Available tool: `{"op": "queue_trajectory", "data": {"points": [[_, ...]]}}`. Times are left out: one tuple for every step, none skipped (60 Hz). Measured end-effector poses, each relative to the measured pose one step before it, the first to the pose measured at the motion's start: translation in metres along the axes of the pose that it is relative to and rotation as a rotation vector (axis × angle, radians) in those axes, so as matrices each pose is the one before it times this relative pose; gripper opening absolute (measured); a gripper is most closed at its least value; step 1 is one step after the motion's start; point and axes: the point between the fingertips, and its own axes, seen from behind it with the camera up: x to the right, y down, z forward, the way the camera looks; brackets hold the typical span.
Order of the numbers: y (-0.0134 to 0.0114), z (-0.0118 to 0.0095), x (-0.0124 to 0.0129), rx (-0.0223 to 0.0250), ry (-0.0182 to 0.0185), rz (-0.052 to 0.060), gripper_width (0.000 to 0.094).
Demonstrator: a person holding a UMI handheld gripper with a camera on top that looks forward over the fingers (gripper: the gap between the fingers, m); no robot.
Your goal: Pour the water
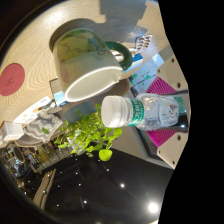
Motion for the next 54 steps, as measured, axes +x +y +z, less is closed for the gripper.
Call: {"op": "queue_trajectory", "data": {"points": [[-0.00284,-0.00945,-0.00319,-0.00353,-0.00076,0.0232,0.0408],[-0.00555,0.0124,0.00706,0.00761,0.00837,0.0,0.0409],[-0.00027,0.0004,0.00155,-0.003,0.00046,0.0094,0.0408],[0.00018,-0.00067,0.00089,-0.00293,0.00074,0.0081,0.0409],[-0.00035,-0.00081,0.00119,-0.00054,0.00251,0.005,0.0411],[-0.00037,-0.00085,0.00118,0.00088,0.00449,0.0011,0.0409],[0.00014,-0.00101,0.00074,-0.00041,0.00494,-0.0026,0.0409],[0.0007,-0.00106,0.00032,-0.00213,0.00444,-0.0049,0.0409],[0.00214,-0.00489,-0.00153,-0.00509,0.00292,-0.0017,0.0408],[-0.00328,0.00428,0.0015,-0.00324,0.00696,-0.0134,0.0409],[-0.00168,0.00396,0.00152,-0.00014,0.00778,-0.0135,0.0409],[0.00064,0.00004,0.00059,-0.00421,0.00891,-0.0176,0.041],[0.00015,0.0003,0.00053,-0.00429,0.01024,-0.0223,0.0409],[0.00055,0.0002,0.0006,-0.00382,0.01206,-0.0269,0.041],[0.00042,0.00046,0.00031,-0.0034,0.01273,-0.0316,0.0409],[0.00036,0.00029,-0.00001,-0.0039,0.01281,-0.036,0.0408],[0.00534,-0.00908,-0.00321,-0.00773,0.01068,-0.0355,0.0409],[0.00369,-0.00789,-0.00374,-0.00357,0.00839,-0.0346,0.0408],[-0.00032,0.00137,-0.00092,-0.00544,0.01762,-0.0502,0.0409],[-0.00448,0.0093,0.0019,0.00566,0.01968,-0.0532,0.041],[-0.00336,0.00435,-0.00006,0.00177,0.01586,-0.0584,0.041],[-0.00144,-0.00048,-0.00303,0.00104,0.01101,-0.0572,0.0412],[-0.00205,-0.00048,-0.00318,0.00171,0.01111,-0.0593,0.041],[-0.00282,-0.00126,-0.00326,0.00253,0.01106,-0.0605,0.0413],[-0.00105,-0.0128,-0.00721,-0.00096,-0.00056,-0.0571,0.0413],[-0.0043,-0.00171,-0.00337,0.0071,0.0098,-0.063,0.0413],[-0.0063,-0.01305,-0.00861,0.00618,-0.00135,-0.051,0.0413],[-0.00292,0.00503,0.00012,0.01059,0.0189,-0.0742,0.0414],[-0.00545,-0.00121,-0.00251,0.00979,0.00988,-0.0644,0.0414],[-0.00561,-0.00072,-0.00162,0.01012,0.01001,-0.0622,0.0414],[-0.00765,-0.00158,-0.00065,0.01002,0.00902,-0.0524,0.0415],[-0.00671,-0.00198,-0.00076,0.01146,0.00971,-0.0552,0.0415],[-0.00733,-0.00214,-0.00027,0.01298,0.00937,-0.0513,0.0415],[-0.00772,-0.00248,0.00058,0.01501,0.00952,-0.0463,0.0414],[-0.0079,-0.0022,0.00135,0.0156,0.00923,-0.0434,0.0415],[-0.00772,-0.00226,0.00236,0.01497,0.01005,-0.0416,0.0413],[-0.00713,-0.00231,0.00355,0.01268,0.01233,-0.0406,0.0413],[-0.0099,-0.00705,0.00197,0.01018,0.00896,-0.0443,0.0414],[-0.00533,0.00132,0.00638,0.00986,0.01573,-0.039,0.0416],[-0.00511,-0.00122,0.00614,0.00906,0.01626,-0.0416,0.0416],[-0.00438,-0.00072,0.00679,0.00773,0.01672,-0.0425,0.0416],[-0.00365,-0.00079,0.00757,0.00668,0.0177,-0.0432,0.0416],[-0.00254,-0.00053,0.00819,0.00543,0.01861,-0.0436,0.0415],[-0.00141,0.00009,0.00916,0.00354,0.019,-0.0425,0.0415],[-0.00115,-0.00407,0.00884,0.00423,0.01724,-0.0388,0.0414],[0.00004,0.00087,0.00929,-0.00028,0.01907,-0.0377,0.0414],[0.00083,0.00149,0.01023,0.00083,0.01629,-0.0353,0.0414],[0.00198,0.00132,0.00854,-0.00171,0.01522,-0.0329,0.0415],[0.00302,0.00128,0.00784,-0.00372,0.01432,-0.0304,0.0415],[0.00404,0.00147,0.00795,-0.00564,0.01431,-0.0275,0.0414],[0.0048,0.00155,0.00857,-0.00703,0.01403,-0.0263,0.0413],[0.00544,0.00166,0.0074,-0.00874,0.01265,-0.0245,0.0414],[0.00592,0.00178,0.00686,-0.00886,0.00994,-0.0228,0.0413],[0.01086,0.0032,0.00794,-0.00459,0.00783,-0.0224,0.0413]]}}
